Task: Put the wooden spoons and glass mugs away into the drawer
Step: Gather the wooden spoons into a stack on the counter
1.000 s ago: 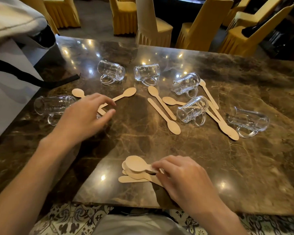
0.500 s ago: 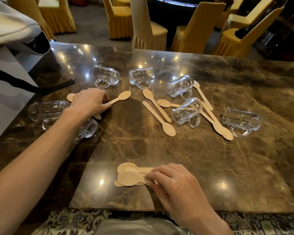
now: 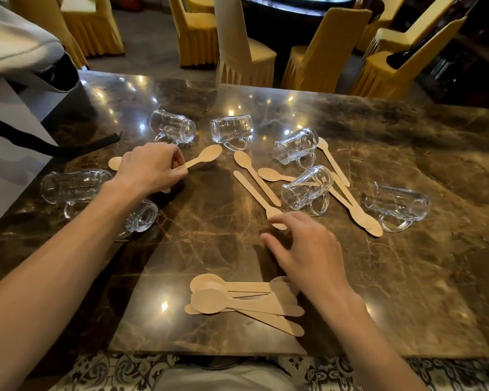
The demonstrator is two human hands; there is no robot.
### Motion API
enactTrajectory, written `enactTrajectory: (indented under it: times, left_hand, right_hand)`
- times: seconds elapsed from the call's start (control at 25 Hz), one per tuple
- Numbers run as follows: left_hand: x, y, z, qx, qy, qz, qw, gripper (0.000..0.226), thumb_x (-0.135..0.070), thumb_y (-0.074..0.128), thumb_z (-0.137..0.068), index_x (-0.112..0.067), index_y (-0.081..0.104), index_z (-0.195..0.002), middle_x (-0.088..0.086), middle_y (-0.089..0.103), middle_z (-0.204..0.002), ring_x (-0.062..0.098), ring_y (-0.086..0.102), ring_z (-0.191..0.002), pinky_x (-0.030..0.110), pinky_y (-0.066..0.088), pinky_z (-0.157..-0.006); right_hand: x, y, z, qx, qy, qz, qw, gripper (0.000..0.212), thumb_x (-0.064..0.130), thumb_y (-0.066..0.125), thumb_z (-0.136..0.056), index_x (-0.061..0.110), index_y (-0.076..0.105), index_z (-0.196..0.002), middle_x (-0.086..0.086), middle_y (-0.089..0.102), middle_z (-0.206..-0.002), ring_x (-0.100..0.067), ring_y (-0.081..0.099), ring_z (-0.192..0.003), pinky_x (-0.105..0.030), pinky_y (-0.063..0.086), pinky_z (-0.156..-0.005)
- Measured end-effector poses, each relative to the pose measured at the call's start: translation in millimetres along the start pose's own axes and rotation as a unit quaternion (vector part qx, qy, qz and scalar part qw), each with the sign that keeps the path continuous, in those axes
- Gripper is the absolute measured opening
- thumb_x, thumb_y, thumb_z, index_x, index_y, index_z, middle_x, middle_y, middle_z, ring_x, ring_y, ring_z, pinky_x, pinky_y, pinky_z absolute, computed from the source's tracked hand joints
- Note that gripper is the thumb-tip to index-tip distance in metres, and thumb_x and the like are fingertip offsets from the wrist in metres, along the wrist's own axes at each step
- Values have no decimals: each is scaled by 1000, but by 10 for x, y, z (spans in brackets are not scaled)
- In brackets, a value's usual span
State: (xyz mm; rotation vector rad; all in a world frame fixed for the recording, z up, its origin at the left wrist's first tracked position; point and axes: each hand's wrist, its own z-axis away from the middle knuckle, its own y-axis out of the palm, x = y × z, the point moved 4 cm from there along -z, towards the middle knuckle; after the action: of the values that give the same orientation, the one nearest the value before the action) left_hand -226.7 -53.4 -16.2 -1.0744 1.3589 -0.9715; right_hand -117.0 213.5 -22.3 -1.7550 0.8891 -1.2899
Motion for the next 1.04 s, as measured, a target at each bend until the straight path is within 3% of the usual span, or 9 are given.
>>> enactTrajectory:
  times: [0.16,0.44,0.64,0.84,1.04]
  left_hand:
    - [-138,-142,32,-62,50,52,995,19,-44,62,-81,-29,65,-93,-11,59,-86,20,59,-82,39,50,-72]
    - [-337,-365,237,-119,105,121,980,17,-37,64,-83,-28,64,-97,-14,56,-90,11,59,-80,38,53,-72]
    - [-564,-427,719,-51,180,123,975,17,-40,61,-83,-29,65,-95,-15,61,-90,9,60,-80,36,52,-70]
    - [-833,-207,1387,54,278,79,956,26,-45,49,-82,-29,66,-95,-16,64,-88,3,60,-75,23,54,-69]
    - [-922,80,1668,89,300,60,948,19,-43,59,-81,-33,66,-96,-19,66,-90,1,63,-79,22,54,-78]
  right_hand:
    - [-164,107,-274,7,57,42,997,37,49,62,-85,28,64,-115,9,65,-114,-17,63,-98,-33,50,-72]
    - [-156,182,-354,-12,52,80,995,30,44,65,-85,28,66,-110,5,70,-101,-17,65,-94,-34,53,-70]
    - [-110,137,-377,-24,31,99,994,25,38,63,-87,25,66,-108,2,72,-91,-19,65,-88,-32,49,-65]
    - [-103,147,-364,-3,21,71,997,26,37,64,-87,27,65,-110,3,71,-95,-18,65,-90,-34,52,-70]
    - [-87,95,-313,-7,1,40,999,24,36,64,-87,29,66,-110,4,72,-91,-15,66,-84,-38,57,-70]
